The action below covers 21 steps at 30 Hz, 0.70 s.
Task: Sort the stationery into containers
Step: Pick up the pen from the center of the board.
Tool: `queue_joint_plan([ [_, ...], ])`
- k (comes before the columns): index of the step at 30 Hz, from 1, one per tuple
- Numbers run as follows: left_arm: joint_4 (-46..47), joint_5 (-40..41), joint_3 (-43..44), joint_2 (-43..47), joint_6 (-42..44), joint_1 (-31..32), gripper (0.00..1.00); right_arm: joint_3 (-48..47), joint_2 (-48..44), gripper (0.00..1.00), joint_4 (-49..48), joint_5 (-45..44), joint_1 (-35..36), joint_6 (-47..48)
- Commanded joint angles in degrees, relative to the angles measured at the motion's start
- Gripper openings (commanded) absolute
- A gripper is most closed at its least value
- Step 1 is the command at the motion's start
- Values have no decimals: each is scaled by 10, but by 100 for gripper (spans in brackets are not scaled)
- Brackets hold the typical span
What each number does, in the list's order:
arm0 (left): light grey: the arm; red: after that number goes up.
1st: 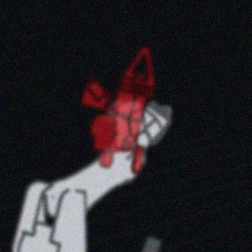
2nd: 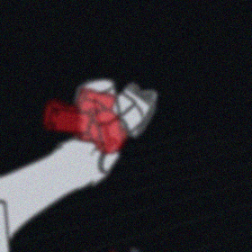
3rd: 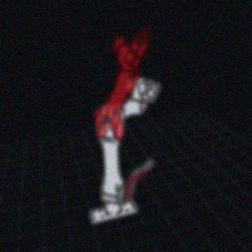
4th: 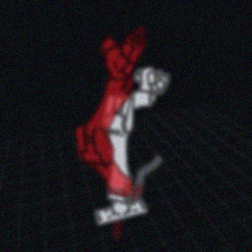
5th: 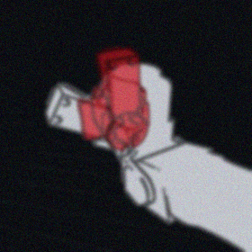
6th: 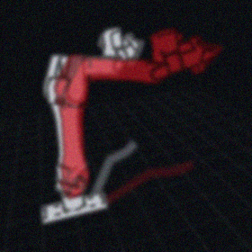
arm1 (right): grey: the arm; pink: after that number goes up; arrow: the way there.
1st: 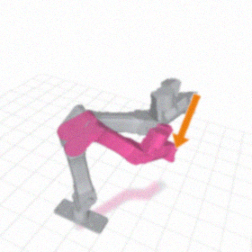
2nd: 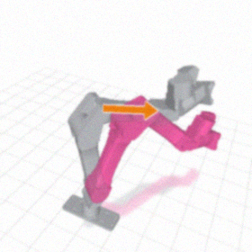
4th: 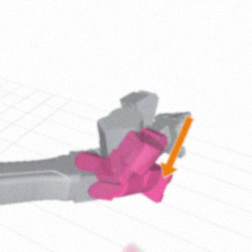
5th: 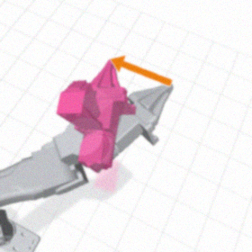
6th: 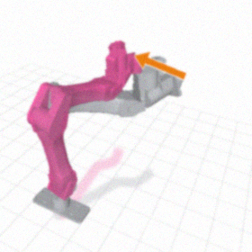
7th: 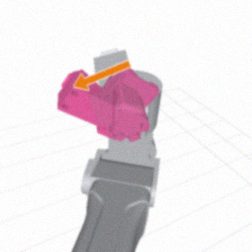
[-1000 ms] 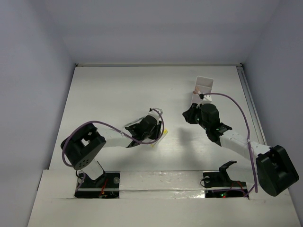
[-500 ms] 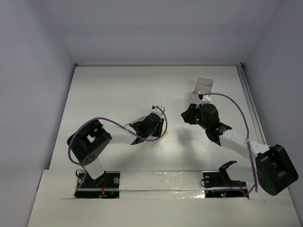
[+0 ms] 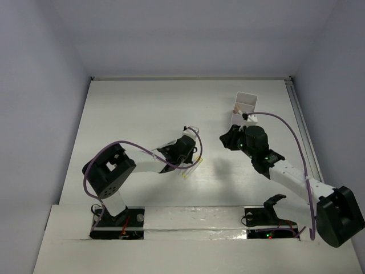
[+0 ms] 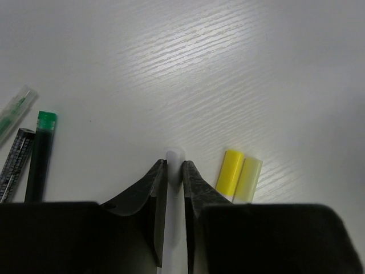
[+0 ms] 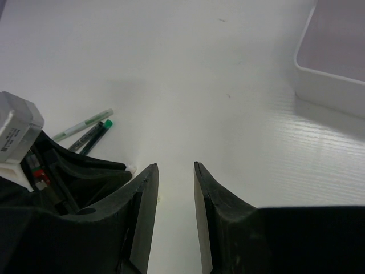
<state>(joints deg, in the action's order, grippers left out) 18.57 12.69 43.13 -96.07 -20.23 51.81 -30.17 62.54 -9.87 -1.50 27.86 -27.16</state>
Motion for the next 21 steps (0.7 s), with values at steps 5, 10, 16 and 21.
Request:
queue_joint_plan([
  [5, -67, 75, 62, 39, 34, 3, 0, -14, -40, 38, 9, 3, 5, 4],
  [10, -78, 106, 118, 71, 41, 3, 0, -6, -61, 37, 16, -12, 5, 4],
  [16, -10, 69, 188, 68, 14, -2, 0, 11, -136, 35, 37, -78, 5, -9],
  [21, 75, 22, 257, 12, -25, -14, 0, 40, -210, 3, 70, -104, 5, -57],
])
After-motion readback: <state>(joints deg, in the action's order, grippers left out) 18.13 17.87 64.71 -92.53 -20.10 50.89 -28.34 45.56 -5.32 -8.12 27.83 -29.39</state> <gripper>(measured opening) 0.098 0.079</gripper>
